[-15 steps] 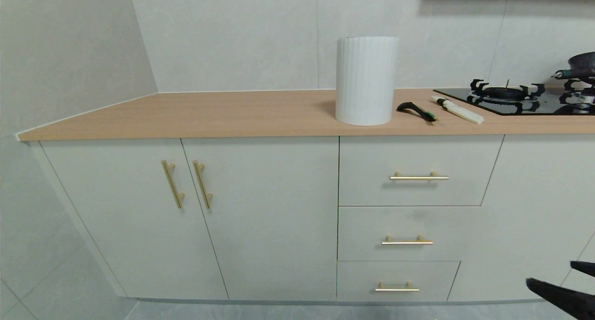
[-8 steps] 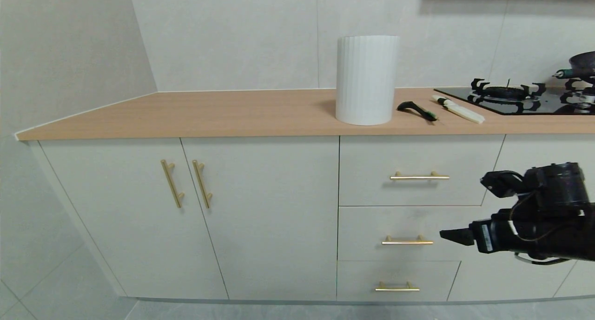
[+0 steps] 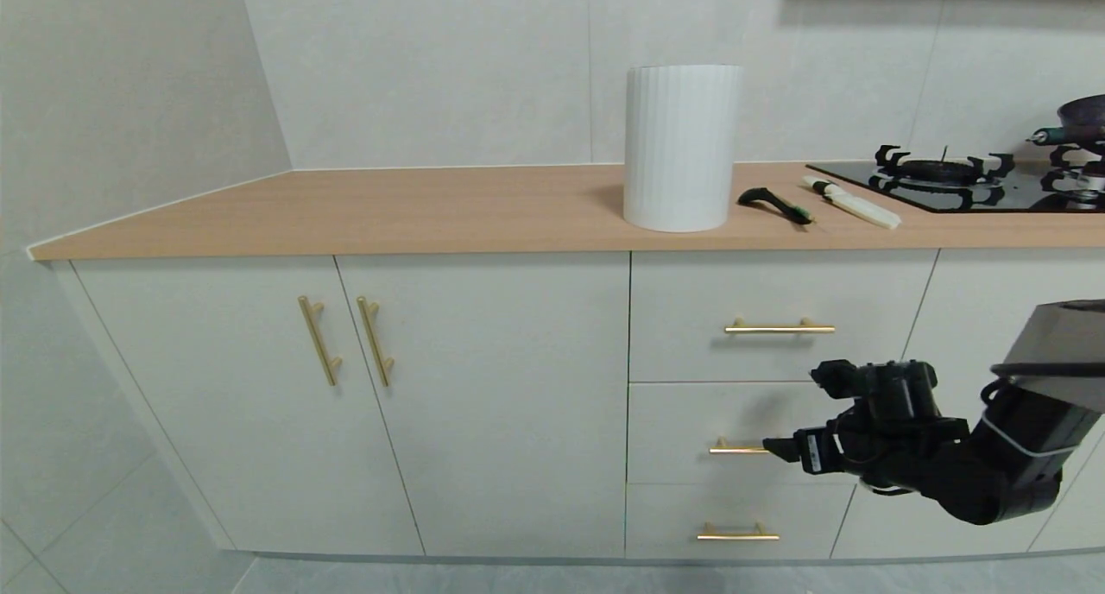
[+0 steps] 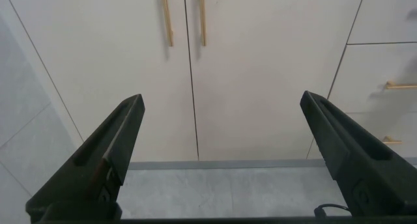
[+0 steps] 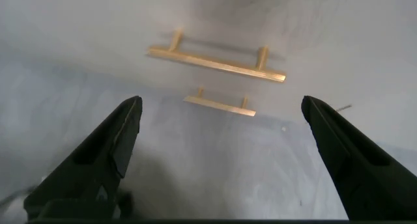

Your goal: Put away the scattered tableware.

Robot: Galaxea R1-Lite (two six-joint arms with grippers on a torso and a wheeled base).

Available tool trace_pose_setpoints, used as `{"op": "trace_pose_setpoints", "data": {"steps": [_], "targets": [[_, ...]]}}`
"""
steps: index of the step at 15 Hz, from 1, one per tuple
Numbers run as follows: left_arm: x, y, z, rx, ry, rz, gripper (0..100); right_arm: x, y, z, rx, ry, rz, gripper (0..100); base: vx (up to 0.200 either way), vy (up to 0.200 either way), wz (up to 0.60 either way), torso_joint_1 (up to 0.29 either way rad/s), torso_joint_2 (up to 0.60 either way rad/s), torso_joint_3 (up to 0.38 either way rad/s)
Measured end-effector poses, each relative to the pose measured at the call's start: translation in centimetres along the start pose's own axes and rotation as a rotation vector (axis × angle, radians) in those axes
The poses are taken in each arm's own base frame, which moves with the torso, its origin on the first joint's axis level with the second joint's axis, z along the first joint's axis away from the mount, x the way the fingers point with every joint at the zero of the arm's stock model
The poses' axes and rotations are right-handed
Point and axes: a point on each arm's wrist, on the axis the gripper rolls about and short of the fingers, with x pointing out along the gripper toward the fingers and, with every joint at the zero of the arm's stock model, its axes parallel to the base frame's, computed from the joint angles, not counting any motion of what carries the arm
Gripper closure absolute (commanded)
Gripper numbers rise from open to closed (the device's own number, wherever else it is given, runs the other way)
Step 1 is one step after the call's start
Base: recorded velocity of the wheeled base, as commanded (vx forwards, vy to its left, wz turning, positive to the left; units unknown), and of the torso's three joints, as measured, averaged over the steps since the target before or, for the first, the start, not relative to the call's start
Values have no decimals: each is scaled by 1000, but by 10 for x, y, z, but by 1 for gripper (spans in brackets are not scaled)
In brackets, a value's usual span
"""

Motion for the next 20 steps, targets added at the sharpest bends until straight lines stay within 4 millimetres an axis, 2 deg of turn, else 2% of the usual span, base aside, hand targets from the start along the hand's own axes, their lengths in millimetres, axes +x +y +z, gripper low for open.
{"op": "trace_pose_setpoints", "data": {"steps": [3, 7, 20], "targets": [[0, 0, 0, 0, 0, 0, 0, 28, 0, -16, 20, -36, -37, 0, 0, 0, 0, 0, 0, 0], [0, 0, 0, 0, 0, 0, 0, 52, -2, -20, 64, -49, -90, 0, 0, 0, 0, 0, 0, 0], [0, 0, 0, 0, 0, 0, 0, 80, 1, -32, 50, -21, -180, 0, 0, 0, 0, 0, 0, 0]]}}
